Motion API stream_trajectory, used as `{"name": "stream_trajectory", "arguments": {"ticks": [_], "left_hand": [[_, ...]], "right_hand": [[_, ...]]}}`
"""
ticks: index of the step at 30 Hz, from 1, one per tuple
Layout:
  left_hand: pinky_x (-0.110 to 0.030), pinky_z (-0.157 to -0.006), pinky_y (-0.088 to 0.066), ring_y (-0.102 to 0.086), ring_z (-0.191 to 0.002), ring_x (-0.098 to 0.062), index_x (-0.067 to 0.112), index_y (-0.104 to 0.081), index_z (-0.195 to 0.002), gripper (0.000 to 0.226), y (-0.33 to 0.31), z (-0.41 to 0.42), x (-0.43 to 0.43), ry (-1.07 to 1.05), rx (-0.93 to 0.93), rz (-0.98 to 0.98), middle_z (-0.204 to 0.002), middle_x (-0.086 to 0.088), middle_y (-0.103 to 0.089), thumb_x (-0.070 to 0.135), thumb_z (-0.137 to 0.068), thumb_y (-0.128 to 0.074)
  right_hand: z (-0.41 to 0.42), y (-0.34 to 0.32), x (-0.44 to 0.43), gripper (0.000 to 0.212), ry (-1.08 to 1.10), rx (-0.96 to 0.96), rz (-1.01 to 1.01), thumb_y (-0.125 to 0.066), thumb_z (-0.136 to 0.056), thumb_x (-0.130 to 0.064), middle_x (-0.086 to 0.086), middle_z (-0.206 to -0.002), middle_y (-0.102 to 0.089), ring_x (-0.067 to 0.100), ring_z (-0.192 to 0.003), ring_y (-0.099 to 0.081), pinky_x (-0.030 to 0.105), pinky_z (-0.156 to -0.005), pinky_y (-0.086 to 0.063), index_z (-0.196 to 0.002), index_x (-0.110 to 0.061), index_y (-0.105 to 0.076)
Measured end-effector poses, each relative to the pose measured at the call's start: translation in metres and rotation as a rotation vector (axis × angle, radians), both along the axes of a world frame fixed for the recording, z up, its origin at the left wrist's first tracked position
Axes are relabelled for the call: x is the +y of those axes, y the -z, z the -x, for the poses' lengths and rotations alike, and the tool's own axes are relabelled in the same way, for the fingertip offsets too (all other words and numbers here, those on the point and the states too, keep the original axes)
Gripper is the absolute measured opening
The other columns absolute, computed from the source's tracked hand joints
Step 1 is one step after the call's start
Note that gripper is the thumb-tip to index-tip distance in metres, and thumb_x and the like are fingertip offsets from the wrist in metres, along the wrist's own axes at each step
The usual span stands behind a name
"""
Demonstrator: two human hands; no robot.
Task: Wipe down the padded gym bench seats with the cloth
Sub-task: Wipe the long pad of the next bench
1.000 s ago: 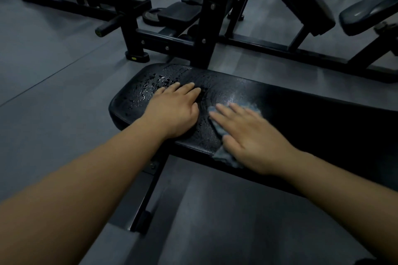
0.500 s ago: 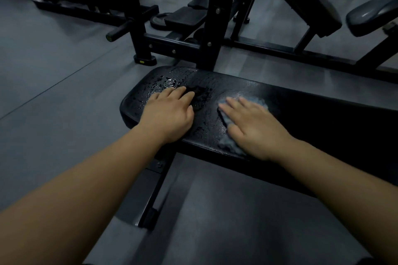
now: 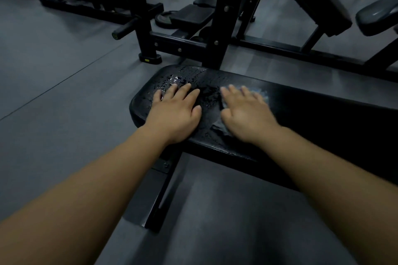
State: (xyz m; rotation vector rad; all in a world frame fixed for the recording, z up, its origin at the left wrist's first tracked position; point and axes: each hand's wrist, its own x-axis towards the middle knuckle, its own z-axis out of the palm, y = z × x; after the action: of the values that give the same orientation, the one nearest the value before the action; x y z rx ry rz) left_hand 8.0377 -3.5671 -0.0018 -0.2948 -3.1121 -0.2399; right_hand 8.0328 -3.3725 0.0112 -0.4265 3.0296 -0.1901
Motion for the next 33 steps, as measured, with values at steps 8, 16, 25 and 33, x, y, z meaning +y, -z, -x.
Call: {"name": "stream_trajectory", "arguments": {"ticks": [8,16,25,33], "left_hand": [[-0.053,-0.122,-0.001,-0.002,-0.153,-0.022,0.033,-0.016,-0.158,0.055,0.001,-0.002,-0.004,0.014,0.005,-0.035,-0.167,0.005,-0.007,0.044,-0.104,-0.018],[-0.052,-0.122,-0.007,-0.009,-0.153,-0.022,0.028,-0.022,-0.156,0.055,0.000,-0.003,-0.004,-0.003,0.040,-0.041,-0.166,0.006,-0.013,0.039,-0.102,-0.023],[-0.057,-0.116,-0.019,-0.024,-0.146,-0.023,0.030,-0.036,-0.149,0.053,-0.007,0.012,-0.020,-0.041,0.084,0.025,-0.158,0.005,-0.030,0.047,-0.099,-0.030],[-0.061,-0.119,-0.008,-0.009,-0.152,-0.023,0.029,-0.026,-0.153,0.054,0.001,0.009,-0.022,-0.101,0.036,-0.047,-0.165,0.004,-0.016,0.043,-0.101,-0.025]], "right_hand": [[-0.016,0.000,0.020,0.065,-0.142,0.024,-0.001,-0.012,-0.100,-0.056,-0.007,-0.168,-0.009,0.015,-0.154,-0.006,0.034,-0.122,-0.003,-0.160,-0.031,-0.012],[-0.007,0.000,-0.024,0.062,-0.265,0.043,0.018,-0.014,-0.099,-0.043,-0.009,-0.167,-0.009,0.014,-0.154,-0.005,0.036,-0.124,-0.003,-0.160,-0.030,-0.015],[0.054,0.001,-0.043,0.059,-0.074,0.057,0.005,-0.021,-0.101,-0.039,-0.001,-0.167,-0.014,0.022,-0.153,-0.013,0.041,-0.123,-0.010,-0.159,-0.027,-0.019],[0.066,0.003,-0.013,0.056,-0.076,0.052,0.000,-0.023,-0.104,-0.037,-0.004,-0.167,-0.013,0.019,-0.153,-0.012,0.035,-0.122,-0.006,-0.159,-0.030,-0.018]]}}
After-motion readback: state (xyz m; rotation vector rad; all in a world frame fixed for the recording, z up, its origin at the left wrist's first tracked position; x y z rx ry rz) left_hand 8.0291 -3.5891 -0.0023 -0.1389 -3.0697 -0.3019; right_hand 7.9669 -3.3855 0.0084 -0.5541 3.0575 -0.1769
